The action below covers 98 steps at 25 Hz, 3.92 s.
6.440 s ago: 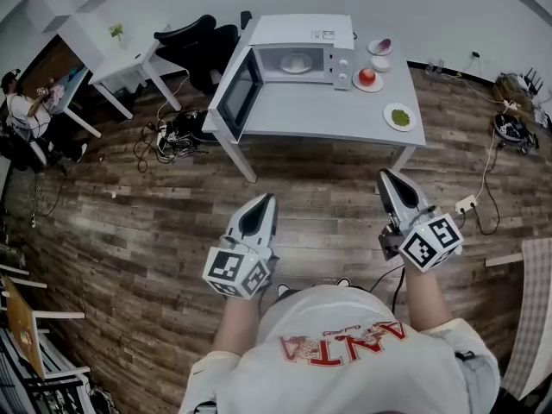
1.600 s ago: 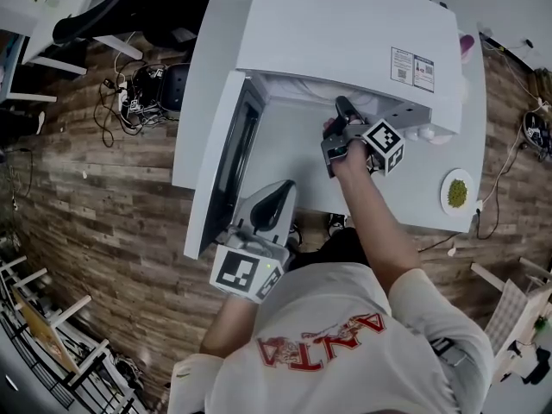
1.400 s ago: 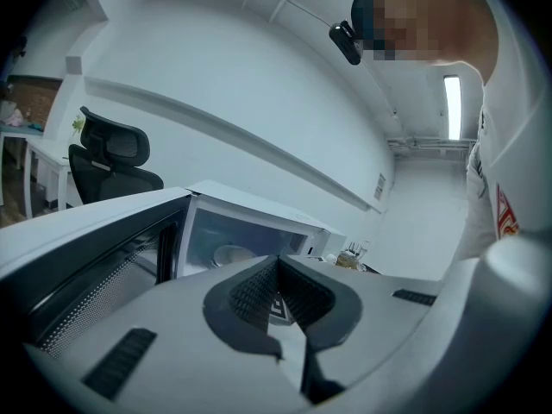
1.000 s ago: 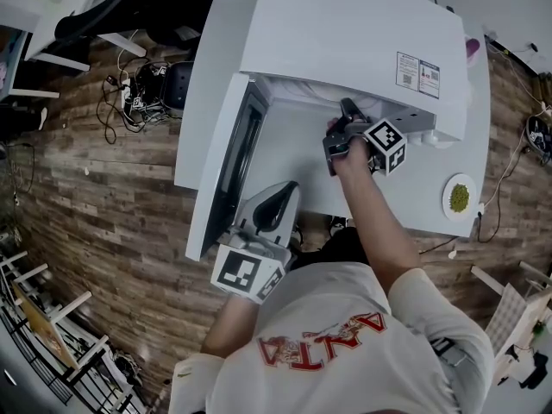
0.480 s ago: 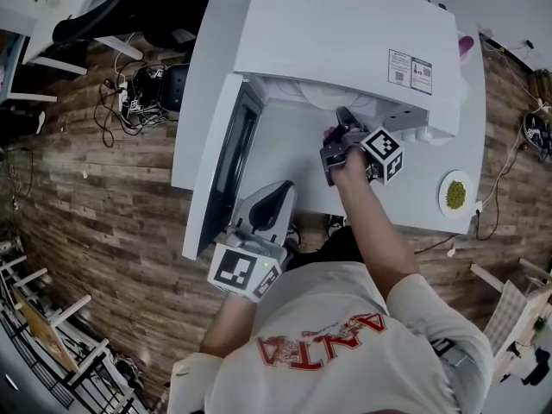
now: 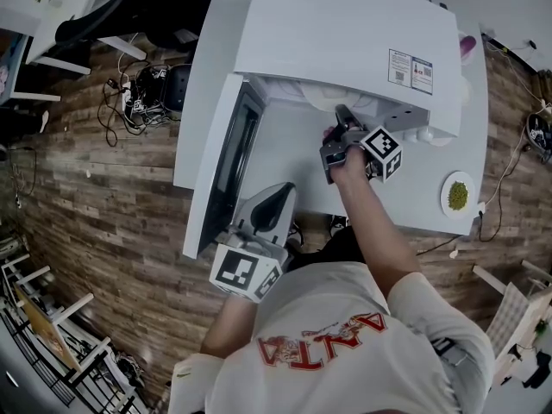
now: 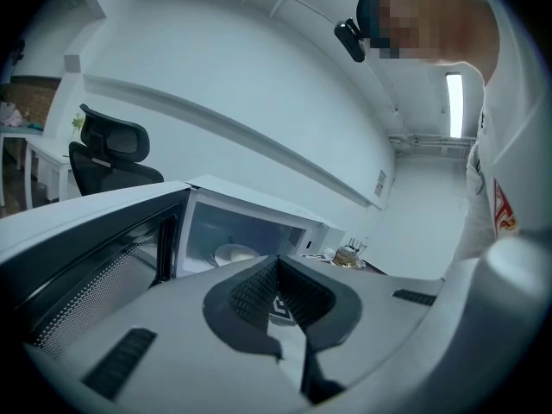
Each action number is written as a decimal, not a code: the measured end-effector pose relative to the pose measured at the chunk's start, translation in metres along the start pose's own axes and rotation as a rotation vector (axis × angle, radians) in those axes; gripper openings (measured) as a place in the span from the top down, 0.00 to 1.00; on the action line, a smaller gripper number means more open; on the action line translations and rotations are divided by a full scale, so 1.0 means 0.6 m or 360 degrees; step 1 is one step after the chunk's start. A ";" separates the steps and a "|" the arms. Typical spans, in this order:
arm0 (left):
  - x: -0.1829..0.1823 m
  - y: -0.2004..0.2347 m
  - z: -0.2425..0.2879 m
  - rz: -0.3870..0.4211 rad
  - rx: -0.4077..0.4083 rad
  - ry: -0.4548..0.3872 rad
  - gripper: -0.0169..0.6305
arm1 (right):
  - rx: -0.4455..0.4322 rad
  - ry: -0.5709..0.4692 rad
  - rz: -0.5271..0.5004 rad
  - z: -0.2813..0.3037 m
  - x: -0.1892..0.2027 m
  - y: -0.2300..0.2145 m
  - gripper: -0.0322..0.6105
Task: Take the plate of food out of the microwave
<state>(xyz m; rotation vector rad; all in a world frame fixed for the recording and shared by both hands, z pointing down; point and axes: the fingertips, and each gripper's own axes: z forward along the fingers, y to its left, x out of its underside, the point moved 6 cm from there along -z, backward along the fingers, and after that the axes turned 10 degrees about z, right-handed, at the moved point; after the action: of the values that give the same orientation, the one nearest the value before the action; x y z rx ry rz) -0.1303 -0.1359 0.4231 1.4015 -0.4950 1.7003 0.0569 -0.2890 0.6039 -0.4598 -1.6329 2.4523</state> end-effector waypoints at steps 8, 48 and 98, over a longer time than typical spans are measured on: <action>0.011 0.003 -0.003 -0.0020 -0.0012 0.0026 0.96 | -0.0022 0.0003 0.0041 0.015 -0.012 -0.007 0.90; 0.003 -0.028 -0.053 0.0003 0.0036 -0.0067 0.96 | -0.0266 0.0262 -0.0054 -0.198 0.041 -0.023 0.92; 0.026 -0.109 -0.024 0.0043 0.0157 0.0014 0.96 | 0.0475 0.0495 -0.0766 -0.332 -0.074 -0.170 0.61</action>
<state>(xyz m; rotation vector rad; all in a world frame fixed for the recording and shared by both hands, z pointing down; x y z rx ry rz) -0.0864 -0.0830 0.4195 1.4626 -0.4320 1.7727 0.1622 -0.0889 0.6337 -0.3335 -1.0788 2.0858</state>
